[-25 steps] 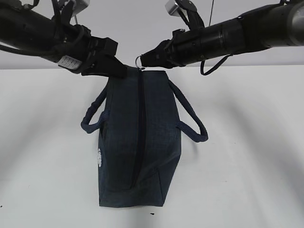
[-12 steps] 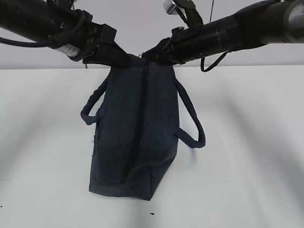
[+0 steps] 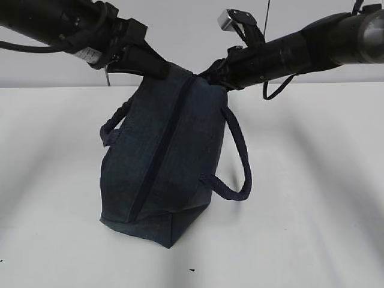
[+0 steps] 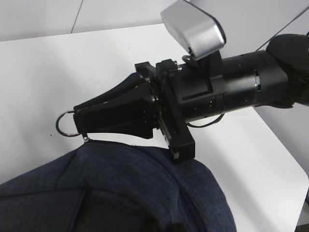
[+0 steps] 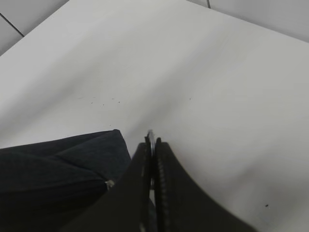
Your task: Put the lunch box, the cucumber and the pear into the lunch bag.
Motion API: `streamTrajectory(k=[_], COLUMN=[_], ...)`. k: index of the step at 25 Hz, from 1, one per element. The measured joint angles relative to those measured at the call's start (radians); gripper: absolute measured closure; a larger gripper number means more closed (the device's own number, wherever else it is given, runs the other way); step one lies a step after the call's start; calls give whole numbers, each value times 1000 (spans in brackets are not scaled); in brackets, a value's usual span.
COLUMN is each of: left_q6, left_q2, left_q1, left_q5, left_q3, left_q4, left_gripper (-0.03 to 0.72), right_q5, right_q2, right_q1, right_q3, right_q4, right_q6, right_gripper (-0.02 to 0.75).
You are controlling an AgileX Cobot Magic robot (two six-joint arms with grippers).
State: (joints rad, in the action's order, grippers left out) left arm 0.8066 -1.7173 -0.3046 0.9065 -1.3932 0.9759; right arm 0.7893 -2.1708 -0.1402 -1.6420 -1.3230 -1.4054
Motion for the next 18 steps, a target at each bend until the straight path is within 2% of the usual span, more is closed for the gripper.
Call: streamTrajectory(k=[11, 18], left_q6=[14, 18], left_q2=[-24, -113], left_q1=[0, 0], left_q5=[3, -71], left_q3=[0, -9], left_q4=[35, 98], left_gripper=[679, 679], right_q5=[18, -1], right_q2=[-13, -9], right_q1=[6, 25], right_q3=[-4, -4], right_q4=[-3, 63], right_q6=[13, 13], right_gripper=[732, 731])
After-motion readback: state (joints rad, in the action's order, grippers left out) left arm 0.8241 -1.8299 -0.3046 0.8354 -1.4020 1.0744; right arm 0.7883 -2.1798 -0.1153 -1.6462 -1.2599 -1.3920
